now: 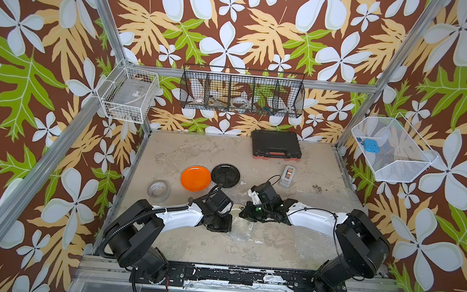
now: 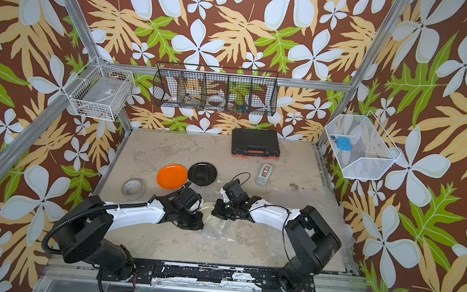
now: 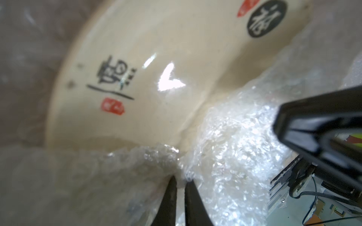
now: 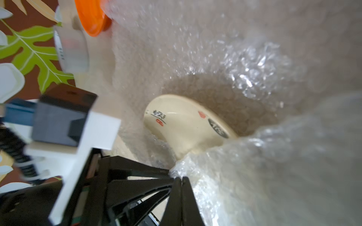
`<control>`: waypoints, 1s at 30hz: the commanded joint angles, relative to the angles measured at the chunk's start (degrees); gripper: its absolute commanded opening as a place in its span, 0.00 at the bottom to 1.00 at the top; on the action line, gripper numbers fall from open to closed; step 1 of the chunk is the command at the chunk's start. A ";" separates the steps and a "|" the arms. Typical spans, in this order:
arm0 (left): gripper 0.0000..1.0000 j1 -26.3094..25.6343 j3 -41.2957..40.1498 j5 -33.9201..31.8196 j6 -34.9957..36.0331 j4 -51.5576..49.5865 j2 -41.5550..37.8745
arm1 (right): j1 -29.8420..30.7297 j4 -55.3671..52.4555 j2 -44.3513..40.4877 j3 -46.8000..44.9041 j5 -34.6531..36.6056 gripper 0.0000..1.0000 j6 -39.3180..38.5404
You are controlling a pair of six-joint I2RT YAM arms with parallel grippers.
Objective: Wrap dinner plates in bubble wrap
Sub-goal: Wrap the plate in the bubble wrap.
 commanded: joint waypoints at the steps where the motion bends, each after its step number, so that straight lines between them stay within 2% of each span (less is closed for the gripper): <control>1: 0.13 0.07 -0.56 -7.43 1.54 -3.88 2.50 | -3.67 -5.03 -3.47 -0.37 -0.29 0.16 -4.57; 5: 0.13 0.07 0.22 -8.02 2.28 -4.75 2.55 | -13.32 -7.16 -8.59 -4.82 -3.18 0.35 -10.06; 9: 0.12 0.10 0.84 -7.82 2.98 -5.40 3.07 | -23.53 -1.07 -9.31 -10.14 -13.05 0.67 -13.43; 13: 0.12 0.14 1.10 -7.49 3.74 -5.95 3.65 | -27.01 1.61 -3.93 -7.75 -16.86 0.70 -16.75; 17: 0.12 0.07 1.47 -7.42 4.07 -6.93 3.74 | -28.36 4.45 1.58 -5.30 -16.92 0.66 -17.57; 20: 0.12 0.11 1.48 -7.92 4.37 -8.45 2.85 | -29.26 7.18 5.76 -3.59 -17.20 0.58 -17.14; 23: 0.12 0.12 1.77 -8.59 5.07 -10.38 1.90 | -29.31 7.34 8.79 -1.51 -17.11 0.41 -17.66; 27: 0.12 0.07 2.43 -8.79 6.05 -12.25 1.52 | -29.31 5.47 8.51 0.31 -15.49 0.11 -19.03; 30: 0.12 0.07 2.87 -8.69 6.70 -12.95 1.76 | -29.23 3.23 5.08 0.60 -14.75 0.00 -20.04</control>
